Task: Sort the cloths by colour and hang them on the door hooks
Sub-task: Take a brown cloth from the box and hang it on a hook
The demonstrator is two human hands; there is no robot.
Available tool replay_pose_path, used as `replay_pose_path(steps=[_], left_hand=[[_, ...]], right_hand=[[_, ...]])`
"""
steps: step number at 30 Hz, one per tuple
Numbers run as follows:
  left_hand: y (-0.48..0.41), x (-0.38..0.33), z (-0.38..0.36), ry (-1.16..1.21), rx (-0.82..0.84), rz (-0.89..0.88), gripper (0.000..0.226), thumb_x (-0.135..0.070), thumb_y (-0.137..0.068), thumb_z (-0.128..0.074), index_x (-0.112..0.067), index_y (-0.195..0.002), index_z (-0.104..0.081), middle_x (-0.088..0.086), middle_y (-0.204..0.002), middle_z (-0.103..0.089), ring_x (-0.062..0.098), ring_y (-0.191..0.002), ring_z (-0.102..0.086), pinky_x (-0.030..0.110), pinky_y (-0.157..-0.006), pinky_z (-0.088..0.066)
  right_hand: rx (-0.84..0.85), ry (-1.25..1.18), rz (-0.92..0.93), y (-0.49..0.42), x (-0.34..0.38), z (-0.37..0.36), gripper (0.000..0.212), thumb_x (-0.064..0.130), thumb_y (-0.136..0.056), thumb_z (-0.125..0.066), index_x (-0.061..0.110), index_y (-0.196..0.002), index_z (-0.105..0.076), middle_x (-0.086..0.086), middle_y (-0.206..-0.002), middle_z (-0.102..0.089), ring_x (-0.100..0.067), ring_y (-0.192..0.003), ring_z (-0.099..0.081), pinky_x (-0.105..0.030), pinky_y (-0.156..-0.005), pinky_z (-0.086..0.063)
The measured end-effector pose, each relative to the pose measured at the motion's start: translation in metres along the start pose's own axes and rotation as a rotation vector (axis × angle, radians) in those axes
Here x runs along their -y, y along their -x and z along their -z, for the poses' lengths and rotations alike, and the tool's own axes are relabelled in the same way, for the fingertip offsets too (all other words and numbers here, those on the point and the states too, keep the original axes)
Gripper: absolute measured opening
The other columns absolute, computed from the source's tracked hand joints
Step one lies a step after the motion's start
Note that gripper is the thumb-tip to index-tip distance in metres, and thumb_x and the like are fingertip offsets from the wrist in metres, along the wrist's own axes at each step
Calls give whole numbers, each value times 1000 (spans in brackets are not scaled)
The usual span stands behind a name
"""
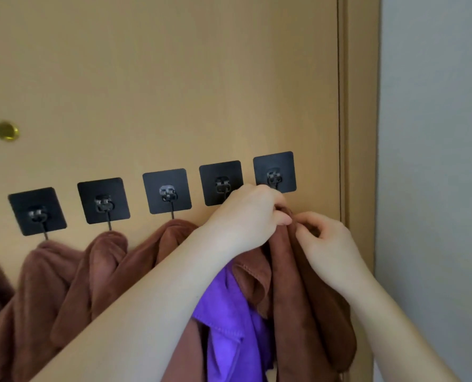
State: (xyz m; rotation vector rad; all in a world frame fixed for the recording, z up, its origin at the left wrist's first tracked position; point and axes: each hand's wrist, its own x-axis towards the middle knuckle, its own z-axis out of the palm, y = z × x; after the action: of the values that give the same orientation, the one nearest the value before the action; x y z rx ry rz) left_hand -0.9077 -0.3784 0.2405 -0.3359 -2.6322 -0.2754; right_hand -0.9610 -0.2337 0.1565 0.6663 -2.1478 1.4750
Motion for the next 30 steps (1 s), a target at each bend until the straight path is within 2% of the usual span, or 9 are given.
replay_pose_path(steps=[4, 7, 9, 11, 15, 19, 23, 27, 30], left_hand=[[-4, 2, -3, -95, -15, -39, 24, -30, -102, -57, -23, -114, -75, 3, -112, -68, 23, -110, -57, 32, -85, -43], [-7, 4, -3, -106, -16, -55, 23, -30, -100, -56, -18, -102, -75, 4, -102, -70, 27, -100, -62, 40, -87, -52], [-11, 4, 0, -105, 1, -52, 25, -31, -98, -56, -15, -96, -75, 5, -96, -70, 28, -92, -64, 43, -83, -56], [-15, 4, 4, -102, 43, -50, 26, -30, -98, -55, -12, -94, -74, 7, -94, -67, 28, -88, -63, 42, -80, -57], [-23, 3, 11, -125, 116, -74, 34, -28, -103, -51, -8, -82, -68, 8, -80, -62, 26, -79, -61, 35, -67, -50], [-29, 1, 14, -160, 168, -67, 29, -24, -104, -49, -8, -94, -71, 10, -89, -67, 24, -83, -62, 36, -67, -50], [-26, -6, 19, -172, 201, -52, 31, -23, -103, -48, -6, -100, -75, 10, -95, -71, 27, -92, -65, 42, -79, -54], [-24, -6, 17, -161, 194, -34, 31, -22, -102, -51, -2, -99, -75, 14, -94, -73, 29, -91, -66, 45, -77, -53], [-24, -5, 16, -143, 175, -26, 30, -19, -100, -53, 0, -94, -75, 11, -81, -70, 28, -80, -64, 47, -74, -53]], right_hand=[[22, 5, -58, 0, 13, 8, 22, 18, -97, -58, 33, -93, -74, 18, -86, -71, 5, -83, -62, -16, -69, -43], [-25, -10, -87, 3, 18, 19, 23, 11, -91, -58, 26, -79, -70, 12, -69, -66, -4, -64, -58, -22, -60, -40], [163, -142, -130, 9, 25, 22, 24, 3, -91, -54, 15, -76, -68, 4, -60, -61, -13, -54, -51, -25, -54, -38], [343, -299, -158, 15, 29, 22, 25, -2, -92, -52, 8, -80, -71, -6, -64, -62, -16, -52, -51, -25, -49, -38], [516, -535, -278, 11, 35, 26, 32, -4, -97, -49, 7, -91, -78, -19, -87, -74, -25, -69, -71, -26, -59, -56], [645, -640, -388, 1, 40, 27, 30, -4, -99, -46, 0, -114, -72, -26, -109, -74, -31, -94, -76, -33, -78, -62], [682, -711, -440, -7, 37, 21, 31, 0, -100, -46, 0, -123, -67, -24, -115, -73, -30, -103, -74, -35, -85, -62], [645, -757, -438, -7, 27, 13, 30, 0, -100, -50, 0, -125, -67, -22, -118, -73, -33, -110, -72, -38, -92, -61], [637, -761, -452, -6, 20, 9, 29, -2, -99, -51, -1, -121, -69, -23, -116, -74, -33, -109, -73, -39, -93, -60]])
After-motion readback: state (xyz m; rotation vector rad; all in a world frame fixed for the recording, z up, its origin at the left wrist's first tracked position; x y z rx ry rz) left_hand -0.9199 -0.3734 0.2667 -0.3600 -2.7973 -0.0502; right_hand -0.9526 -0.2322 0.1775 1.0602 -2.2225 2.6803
